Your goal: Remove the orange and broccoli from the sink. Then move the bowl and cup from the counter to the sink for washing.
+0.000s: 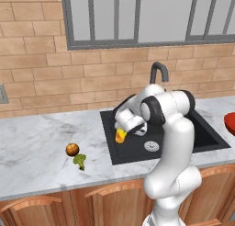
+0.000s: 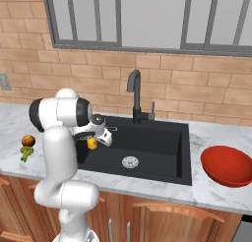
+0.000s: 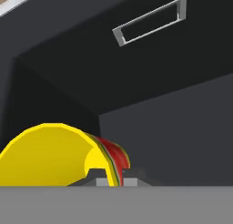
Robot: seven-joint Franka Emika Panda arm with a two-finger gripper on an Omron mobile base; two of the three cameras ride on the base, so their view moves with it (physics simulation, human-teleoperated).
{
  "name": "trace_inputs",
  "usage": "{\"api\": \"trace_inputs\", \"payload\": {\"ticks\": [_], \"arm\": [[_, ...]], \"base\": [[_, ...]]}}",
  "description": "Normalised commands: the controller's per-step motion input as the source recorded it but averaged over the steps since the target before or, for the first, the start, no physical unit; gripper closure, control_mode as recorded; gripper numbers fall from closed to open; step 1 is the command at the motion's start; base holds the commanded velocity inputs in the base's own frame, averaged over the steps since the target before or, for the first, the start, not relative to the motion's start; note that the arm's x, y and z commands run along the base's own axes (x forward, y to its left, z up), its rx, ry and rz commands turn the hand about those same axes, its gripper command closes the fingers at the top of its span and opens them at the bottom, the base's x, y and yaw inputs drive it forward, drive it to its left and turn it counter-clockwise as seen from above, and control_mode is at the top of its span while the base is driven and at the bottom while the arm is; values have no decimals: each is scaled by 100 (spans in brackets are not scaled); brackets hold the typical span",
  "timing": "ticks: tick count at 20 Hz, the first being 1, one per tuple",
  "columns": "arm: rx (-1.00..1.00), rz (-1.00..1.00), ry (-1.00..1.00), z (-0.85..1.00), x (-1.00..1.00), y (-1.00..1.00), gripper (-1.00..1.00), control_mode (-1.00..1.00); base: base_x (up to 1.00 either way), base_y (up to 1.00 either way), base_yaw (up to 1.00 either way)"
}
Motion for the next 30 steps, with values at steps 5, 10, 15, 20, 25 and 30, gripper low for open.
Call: {"api": "trace_inputs", "payload": {"ticks": [5,10,15,20,25,30], "arm": [[0,0,-6,-34,18,1,100,-100],[0,0,-5,-32,17,0,100,-100],[0,0,-1,-31,12,1,100,-100],[-2,0,0,-28,10,1,100,-100],[-7,0,0,-28,9,0,100,-100],[-7,0,0,-27,10,0,100,-100]], "base": [[0,0,0],[0,0,0],[0,0,0],[0,0,0],[0,0,0],[0,0,0]]}}
